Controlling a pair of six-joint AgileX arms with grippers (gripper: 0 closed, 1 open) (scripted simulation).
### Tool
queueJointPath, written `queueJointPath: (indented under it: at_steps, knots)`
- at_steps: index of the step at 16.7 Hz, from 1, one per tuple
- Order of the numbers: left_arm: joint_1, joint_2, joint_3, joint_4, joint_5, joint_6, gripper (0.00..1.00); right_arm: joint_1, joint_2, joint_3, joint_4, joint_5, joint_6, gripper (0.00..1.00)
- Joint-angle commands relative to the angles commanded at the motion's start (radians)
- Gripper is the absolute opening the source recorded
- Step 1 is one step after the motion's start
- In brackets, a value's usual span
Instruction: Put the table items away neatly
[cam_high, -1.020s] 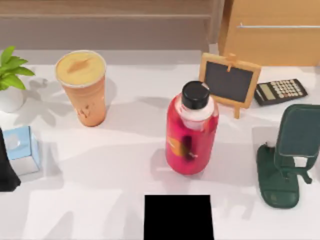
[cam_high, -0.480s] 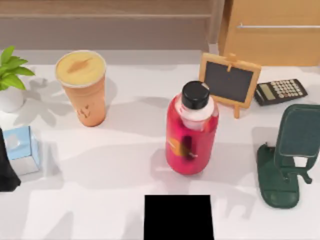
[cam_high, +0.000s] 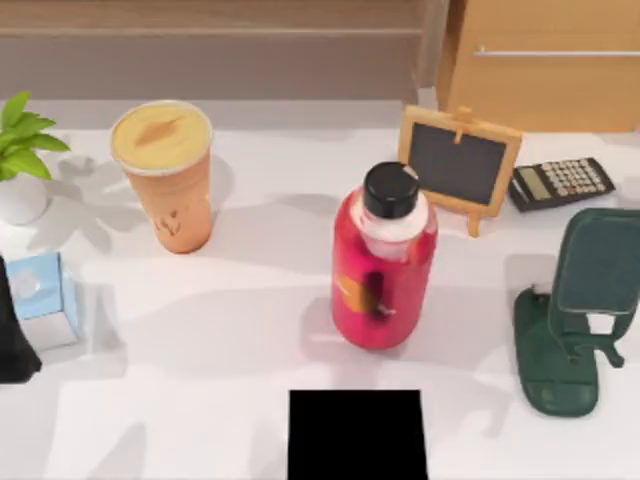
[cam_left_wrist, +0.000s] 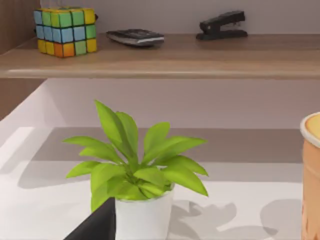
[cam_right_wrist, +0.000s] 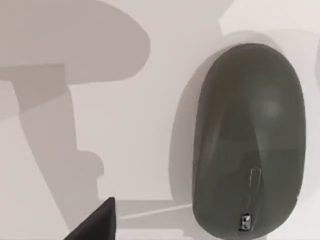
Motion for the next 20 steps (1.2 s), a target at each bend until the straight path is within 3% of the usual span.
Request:
queueJointPath:
  at_steps: [4,9,20]
  knots:
    - [0.000,0.000,0.000,0.000,0.000,0.000,1.00,0.000,0.054,-0.106,0.167,0.000,0.000,1.00]
    - [0.000,0.000,0.000,0.000,0.000,0.000,1.00,-0.001,0.066,-0.128,0.195,0.001,0.000,1.00]
    - [0.000,0.000,0.000,0.000,0.000,0.000,1.00,-0.001,0.066,-0.128,0.195,0.001,0.000,0.17]
